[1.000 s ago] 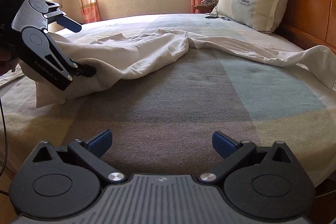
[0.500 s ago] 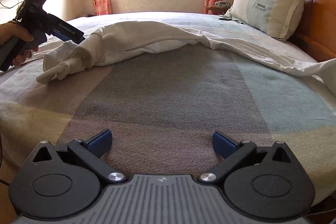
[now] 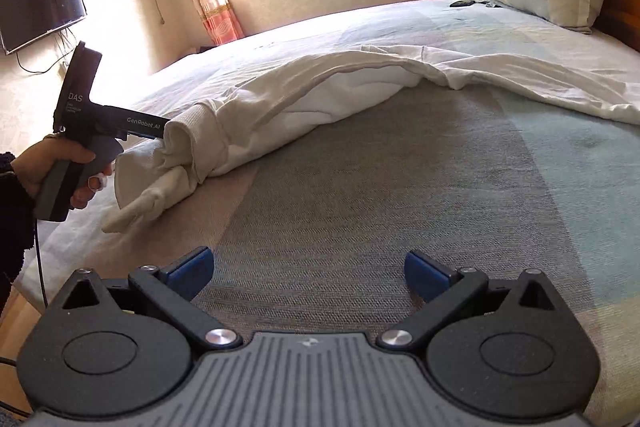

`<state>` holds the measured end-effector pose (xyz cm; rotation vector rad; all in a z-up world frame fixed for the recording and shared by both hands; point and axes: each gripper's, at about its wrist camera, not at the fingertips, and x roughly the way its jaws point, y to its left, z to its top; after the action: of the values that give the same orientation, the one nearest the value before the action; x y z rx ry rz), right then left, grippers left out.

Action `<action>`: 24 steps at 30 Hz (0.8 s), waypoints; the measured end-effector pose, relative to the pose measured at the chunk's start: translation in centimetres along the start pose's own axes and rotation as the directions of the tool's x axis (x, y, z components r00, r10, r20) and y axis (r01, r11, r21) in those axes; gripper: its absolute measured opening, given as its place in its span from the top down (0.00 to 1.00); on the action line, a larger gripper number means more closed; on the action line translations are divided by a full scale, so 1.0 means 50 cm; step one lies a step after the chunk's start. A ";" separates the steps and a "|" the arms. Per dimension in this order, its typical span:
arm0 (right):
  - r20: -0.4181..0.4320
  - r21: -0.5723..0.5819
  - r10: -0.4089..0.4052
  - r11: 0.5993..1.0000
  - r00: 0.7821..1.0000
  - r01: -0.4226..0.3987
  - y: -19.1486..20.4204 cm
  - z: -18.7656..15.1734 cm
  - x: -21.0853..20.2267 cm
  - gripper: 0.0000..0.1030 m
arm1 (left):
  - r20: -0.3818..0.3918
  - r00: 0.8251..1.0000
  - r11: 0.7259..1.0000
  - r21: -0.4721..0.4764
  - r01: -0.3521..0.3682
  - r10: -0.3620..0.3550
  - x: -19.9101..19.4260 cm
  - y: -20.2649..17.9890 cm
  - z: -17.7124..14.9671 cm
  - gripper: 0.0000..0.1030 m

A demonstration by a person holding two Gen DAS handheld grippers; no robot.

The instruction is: Fold clothes

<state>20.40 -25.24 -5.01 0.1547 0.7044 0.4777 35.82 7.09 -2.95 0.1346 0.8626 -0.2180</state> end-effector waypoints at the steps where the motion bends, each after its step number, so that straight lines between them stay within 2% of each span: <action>1: -0.018 -0.003 0.003 1.000 1.000 -0.003 0.003 0.011 0.013 0.00 | -0.016 1.000 1.000 0.002 -0.016 0.016 0.002 0.006 0.009 0.00; 5: -0.093 -0.046 -0.019 0.999 0.995 0.014 0.020 0.049 0.060 0.00 | -0.044 0.996 0.997 0.019 -0.072 0.072 -0.015 0.013 0.039 0.01; 7: -0.137 -0.087 -0.040 0.996 0.990 0.029 0.031 0.064 0.079 0.00 | -0.028 0.998 0.997 0.045 -0.057 0.058 -0.048 -0.004 0.052 0.01; 10: -0.188 -0.138 -0.072 0.989 0.980 0.046 0.043 0.079 0.095 0.00 | -0.019 1.000 0.985 0.169 0.013 -0.010 -0.104 -0.060 0.060 0.01; 13: -0.225 -0.151 -0.086 0.987 0.970 0.053 0.049 0.089 0.104 0.00 | -0.037 0.999 0.942 0.333 0.047 -0.037 -0.149 -0.133 0.048 0.01; 16: -0.258 -0.142 -0.078 0.989 0.963 0.042 0.045 0.103 0.106 0.00 | -0.054 0.998 0.872 0.485 0.064 -0.043 -0.183 -0.215 0.022 0.01; 17: -0.269 -0.136 -0.073 0.990 0.960 0.037 0.042 0.108 0.105 0.00 | -0.054 0.997 0.848 0.524 0.075 -0.055 -0.192 -0.235 0.014 0.01; 20: -0.289 -0.117 -0.070 0.992 0.955 0.037 0.030 0.125 0.099 0.00 | -0.074 0.993 0.820 0.560 0.121 -0.096 -0.198 -0.284 0.009 0.01; 21: -0.288 -0.112 -0.078 0.993 0.955 0.047 0.023 0.130 0.094 0.00 | -0.092 0.988 0.825 0.544 0.153 -0.122 -0.194 -0.292 0.013 0.01; 24: -0.284 -0.092 -0.099 0.993 0.954 0.075 0.002 0.145 0.080 0.00 | -0.166 0.962 0.871 0.414 0.267 -0.216 -0.156 -0.297 0.029 0.01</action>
<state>27.76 -23.12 -1.84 -0.0239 0.9727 0.4475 28.37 -6.54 3.51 0.4612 0.9355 -0.6453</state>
